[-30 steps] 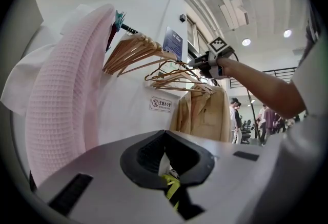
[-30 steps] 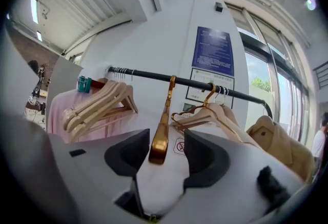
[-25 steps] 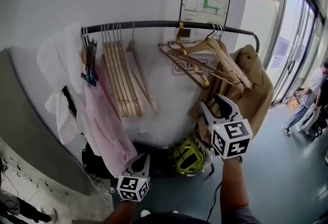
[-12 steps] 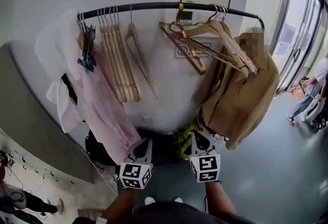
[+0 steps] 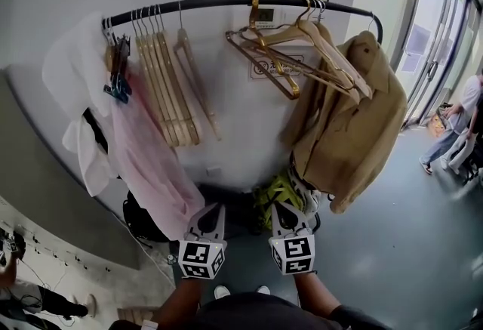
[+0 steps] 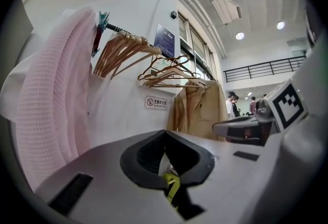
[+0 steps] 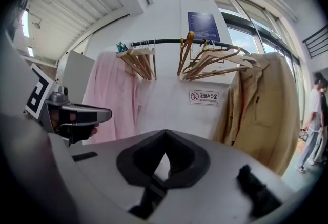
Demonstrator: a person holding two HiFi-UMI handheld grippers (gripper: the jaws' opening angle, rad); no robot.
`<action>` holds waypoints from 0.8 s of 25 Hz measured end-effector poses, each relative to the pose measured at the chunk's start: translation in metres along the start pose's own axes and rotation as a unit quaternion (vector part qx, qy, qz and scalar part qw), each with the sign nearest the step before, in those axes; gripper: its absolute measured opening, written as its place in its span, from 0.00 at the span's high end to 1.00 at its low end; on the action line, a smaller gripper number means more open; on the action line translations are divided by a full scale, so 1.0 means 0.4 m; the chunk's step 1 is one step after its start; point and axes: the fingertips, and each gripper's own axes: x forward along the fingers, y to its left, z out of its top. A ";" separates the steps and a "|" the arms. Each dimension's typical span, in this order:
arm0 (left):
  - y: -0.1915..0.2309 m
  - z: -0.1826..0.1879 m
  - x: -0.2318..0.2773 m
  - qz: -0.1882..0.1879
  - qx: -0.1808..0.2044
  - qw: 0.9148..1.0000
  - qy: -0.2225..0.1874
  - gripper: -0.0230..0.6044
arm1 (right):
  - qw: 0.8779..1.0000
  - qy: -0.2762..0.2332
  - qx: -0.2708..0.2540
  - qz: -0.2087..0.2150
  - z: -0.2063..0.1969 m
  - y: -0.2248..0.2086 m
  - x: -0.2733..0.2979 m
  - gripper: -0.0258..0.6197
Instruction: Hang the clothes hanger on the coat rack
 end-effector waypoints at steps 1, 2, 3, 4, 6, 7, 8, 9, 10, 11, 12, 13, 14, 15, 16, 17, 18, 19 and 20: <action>-0.001 0.000 0.000 0.000 0.000 1.000 0.000 0.95 | 1.000 -0.001 0.000 0.001 0.004 0.001 -0.001 0.94; 0.000 0.002 0.000 0.001 0.001 1.000 -0.001 0.95 | 1.000 -0.002 0.000 0.001 0.008 0.002 -0.002 0.94; 0.001 0.003 0.000 0.002 0.002 1.000 -0.002 0.95 | 1.000 -0.003 0.000 0.002 0.012 0.003 -0.002 0.94; 0.002 0.005 -0.001 0.003 0.003 1.000 -0.003 0.95 | 1.000 -0.004 0.001 0.002 0.016 0.004 -0.002 0.94; 0.006 0.007 -0.003 0.007 0.004 1.000 -0.004 0.95 | 1.000 -0.005 0.003 0.003 0.020 0.005 -0.001 0.94; 0.008 0.007 -0.003 0.009 0.004 1.000 -0.004 0.95 | 1.000 -0.006 0.005 0.004 0.022 0.006 0.001 0.94; 0.010 0.007 -0.003 0.010 0.005 1.000 -0.004 0.95 | 1.000 -0.007 0.006 0.005 0.023 0.006 0.003 0.94; 0.010 0.007 -0.003 0.011 0.005 1.000 -0.004 0.95 | 1.000 -0.007 0.007 0.005 0.022 0.006 0.005 0.94; 0.011 0.006 -0.002 0.011 0.005 1.000 -0.004 0.95 | 1.000 -0.007 0.008 0.005 0.021 0.005 0.007 0.94; 0.012 0.005 -0.001 0.012 0.005 1.000 -0.004 0.95 | 1.000 -0.006 0.008 0.005 0.020 0.005 0.010 0.94; 0.012 0.005 0.000 0.012 0.005 1.000 -0.004 0.95 | 1.000 -0.006 0.008 0.005 0.020 0.004 0.012 0.94; 0.011 0.004 0.001 0.011 0.004 1.000 -0.004 0.95 | 1.000 -0.005 0.008 0.005 0.020 0.004 0.013 0.94; 0.010 0.004 0.001 0.011 0.004 1.000 -0.004 0.95 | 1.000 -0.004 0.008 0.004 0.019 0.004 0.012 0.94; 0.009 0.003 0.001 0.011 0.003 1.000 -0.004 0.95 | 1.000 -0.003 0.008 0.004 0.018 0.004 0.011 0.94; 0.009 0.003 0.000 0.010 0.003 1.000 -0.004 0.95 | 1.000 -0.003 0.008 0.004 0.018 0.005 0.011 0.94; 0.009 0.004 0.001 0.011 0.003 1.000 -0.004 0.95 | 1.000 -0.003 0.008 0.003 0.020 0.004 0.011 0.94; 0.009 0.005 0.003 0.011 0.003 1.000 -0.005 0.95 | 1.000 -0.004 0.007 0.003 0.023 0.002 0.012 0.94; 0.010 0.008 0.007 0.010 0.004 1.000 -0.006 0.95 | 1.000 -0.006 0.006 0.002 0.027 -0.001 0.014 0.94; 0.010 0.010 0.011 0.010 0.006 1.000 -0.008 0.95 | 1.000 -0.007 0.006 0.001 0.031 -0.004 0.016 0.94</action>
